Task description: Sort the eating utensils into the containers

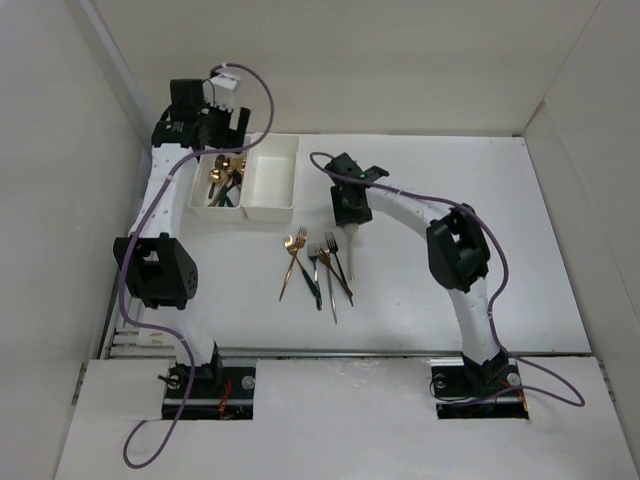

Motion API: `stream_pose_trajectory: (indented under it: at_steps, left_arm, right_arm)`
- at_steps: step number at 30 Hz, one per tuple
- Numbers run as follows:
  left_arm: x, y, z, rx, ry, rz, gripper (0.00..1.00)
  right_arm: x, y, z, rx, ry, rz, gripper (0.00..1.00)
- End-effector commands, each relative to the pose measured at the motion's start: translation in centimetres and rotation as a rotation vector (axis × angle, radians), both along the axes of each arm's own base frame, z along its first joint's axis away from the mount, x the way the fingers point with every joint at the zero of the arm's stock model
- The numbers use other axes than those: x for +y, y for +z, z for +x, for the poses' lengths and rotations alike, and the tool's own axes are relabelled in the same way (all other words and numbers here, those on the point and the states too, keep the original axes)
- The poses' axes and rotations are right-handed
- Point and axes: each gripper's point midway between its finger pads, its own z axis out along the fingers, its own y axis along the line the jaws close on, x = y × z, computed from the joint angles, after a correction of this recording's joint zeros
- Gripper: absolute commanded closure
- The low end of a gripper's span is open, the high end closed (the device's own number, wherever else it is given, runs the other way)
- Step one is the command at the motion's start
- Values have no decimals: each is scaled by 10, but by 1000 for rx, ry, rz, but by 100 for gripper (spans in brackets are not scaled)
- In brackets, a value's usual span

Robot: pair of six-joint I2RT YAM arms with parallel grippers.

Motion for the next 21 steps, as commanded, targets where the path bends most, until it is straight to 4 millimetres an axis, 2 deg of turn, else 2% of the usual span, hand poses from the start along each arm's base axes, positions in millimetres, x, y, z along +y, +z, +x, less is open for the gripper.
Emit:
stream_pose_trajectory:
  at_steps: [1, 2, 3, 5, 6, 7, 8, 9, 11, 14, 17, 21]
  left_arm:
    - [-112, 19, -49, 28, -513, -74, 13]
    - [-111, 11, -54, 60, -514, -79, 6]
    - [-145, 8, -70, 80, -632, -125, 0]
    - [-174, -1, -90, 125, -735, -181, 0]
    - [-199, 3, -105, 137, -814, -233, 0]
    - [-210, 2, -114, 162, -837, -271, 0]
    - [-220, -3, -119, 188, -864, -302, 0]
    - [-228, -1, -122, 197, -888, -328, 0]
    - [-244, 8, -133, 213, -945, -394, 0]
    - [-252, 15, -133, 225, -947, -466, 0]
    - [-258, 14, -133, 236, -940, -487, 0]
    - [-267, 19, -132, 240, -945, -532, 0]
  right_arm:
    - [-9, 121, 53, -273, -77, 114, 100]
    - [-10, 142, 59, -313, -99, 150, 100]
    - [-7, 163, 63, -358, -100, 182, 100]
    - [-2, 214, 71, -468, -110, 267, 100]
    - [2, 226, 71, -490, -114, 308, 100]
    - [7, 237, 71, -505, -97, 344, 100]
    - [10, 240, 71, -506, -103, 369, 100]
    - [11, 251, 71, -519, -128, 406, 100]
    - [13, 260, 71, -529, -153, 442, 100]
    - [19, 271, 67, -530, -170, 520, 100]
    - [32, 293, 62, -556, -165, 620, 100]
    - [43, 292, 57, -531, -147, 659, 100]
